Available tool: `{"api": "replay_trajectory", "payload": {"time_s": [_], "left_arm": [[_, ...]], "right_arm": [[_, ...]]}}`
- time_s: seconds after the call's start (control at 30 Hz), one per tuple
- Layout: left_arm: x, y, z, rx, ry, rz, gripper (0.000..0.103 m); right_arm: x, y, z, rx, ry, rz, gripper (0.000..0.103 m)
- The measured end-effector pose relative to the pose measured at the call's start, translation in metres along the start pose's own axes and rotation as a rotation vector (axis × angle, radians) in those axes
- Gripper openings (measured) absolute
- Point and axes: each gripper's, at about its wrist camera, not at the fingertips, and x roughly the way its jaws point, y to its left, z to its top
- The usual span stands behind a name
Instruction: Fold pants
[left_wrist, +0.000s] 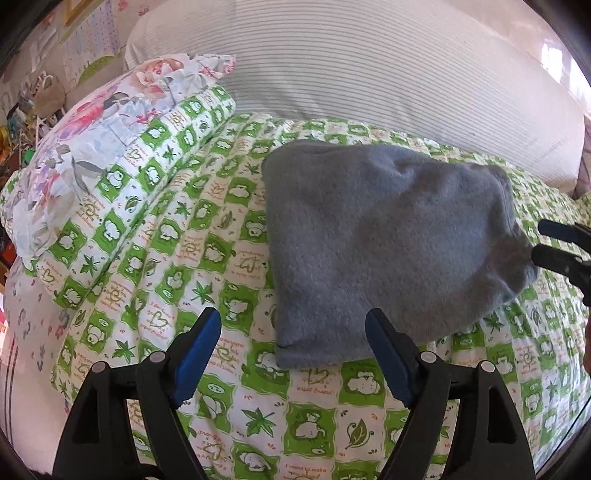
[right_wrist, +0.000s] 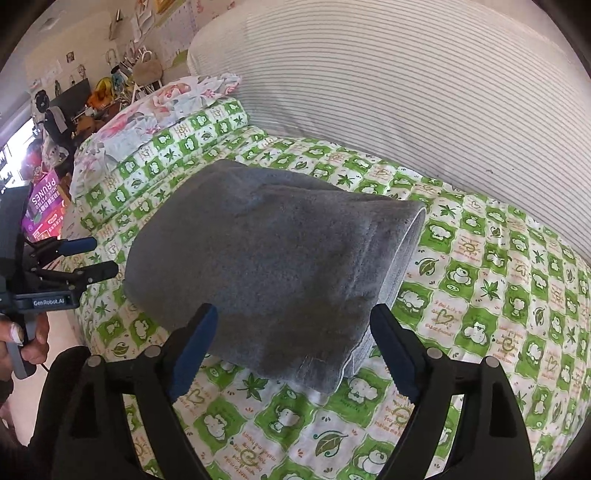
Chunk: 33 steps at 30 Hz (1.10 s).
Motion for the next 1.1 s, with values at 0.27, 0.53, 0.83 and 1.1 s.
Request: {"api": "replay_trajectory", "payload": {"time_s": [0.27, 0.53, 0.83, 1.1], "left_arm": [[0.0023, -0.0048, -0.0016, 0.027, 0.010, -0.010, 0.081], [0.0026, -0.0041, 0.0002, 0.032, 0.005, -0.011, 0.081], [-0.0007, -0.0063, 0.0002, 0.050, -0.015, 0.010, 0.081], [-0.0063, -0.0090, -0.0006, 0.064, -0.052, 0.010, 0.082]], "right_arm": [[0.0035, 0.0057, 0.0012, -0.029, 0.011, 0.001, 0.086], [0.0029, 0.0047, 0.0029, -0.016, 0.008, 0.023, 0.086], [-0.0005, 0.0062, 0.0039, -0.018, -0.004, 0.035, 0.086], [-0.0013, 0.0068, 0.0048, -0.019, -0.006, 0.036, 0.087]]}}
